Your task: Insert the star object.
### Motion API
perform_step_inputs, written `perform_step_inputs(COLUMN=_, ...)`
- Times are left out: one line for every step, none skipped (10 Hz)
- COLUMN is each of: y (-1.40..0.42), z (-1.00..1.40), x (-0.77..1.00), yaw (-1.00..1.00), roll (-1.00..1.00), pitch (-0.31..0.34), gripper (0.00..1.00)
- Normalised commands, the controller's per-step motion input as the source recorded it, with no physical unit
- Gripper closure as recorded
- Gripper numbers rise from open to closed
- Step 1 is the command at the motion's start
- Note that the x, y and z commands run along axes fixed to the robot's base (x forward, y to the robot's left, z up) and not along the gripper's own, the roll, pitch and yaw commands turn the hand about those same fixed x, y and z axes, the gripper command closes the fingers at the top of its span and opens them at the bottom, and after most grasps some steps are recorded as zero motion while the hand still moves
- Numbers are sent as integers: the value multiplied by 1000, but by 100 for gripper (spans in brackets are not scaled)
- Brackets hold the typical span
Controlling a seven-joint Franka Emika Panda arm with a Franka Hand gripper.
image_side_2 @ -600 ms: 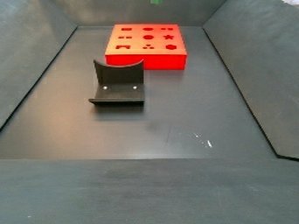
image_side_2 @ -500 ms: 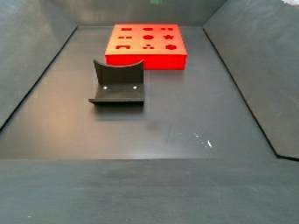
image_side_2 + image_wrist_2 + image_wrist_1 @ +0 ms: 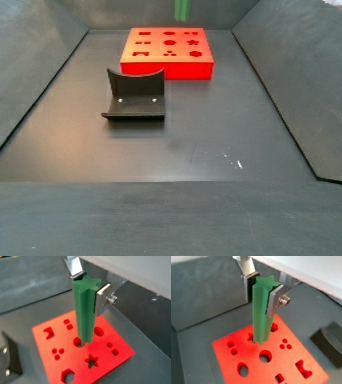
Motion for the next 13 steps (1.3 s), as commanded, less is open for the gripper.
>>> perform_step_inputs(y=0, z=-326, x=0, yaw=929, roll=274, pitch=0, gripper=100)
perform_step_inputs(y=6, z=-306, x=0, yaw=929, roll=263, pitch=0, gripper=100)
perform_step_inputs(y=0, z=-177, x=-117, yaw=351, roll=14, pitch=-16, gripper=100)
perform_step_inputs(y=0, z=-191, x=-134, yaw=0, roll=0, pitch=0, gripper=100)
perform_step_inputs(y=-14, z=0, x=0, yaw=0, roll=20, pitch=0, gripper=100)
perform_step_inputs(y=23, z=0, x=0, yaw=0, roll=0, pitch=0, gripper=100)
perform_step_inputs(y=26, z=-31, x=0, yaw=-20, roll=-36, pitch=0, gripper=100)
perform_step_inputs(y=51, z=-69, x=303, yaw=-194, roll=-74, pitch=371, gripper=100)
perform_step_inputs(y=0, z=-120, x=211, yaw=-154, roll=-193, pitch=356, gripper=100)
perform_step_inputs(y=0, z=-106, x=74, yaw=-171, roll=-117, pitch=77, gripper=100)
perform_step_inputs(y=0, z=-37, x=0, yaw=0, roll=-94, pitch=-34, gripper=100)
perform_step_inputs(y=0, z=0, x=0, yaw=-46, roll=0, pitch=0, gripper=100)
perform_step_inputs(y=0, z=0, x=-83, yaw=-46, roll=0, pitch=0, gripper=100)
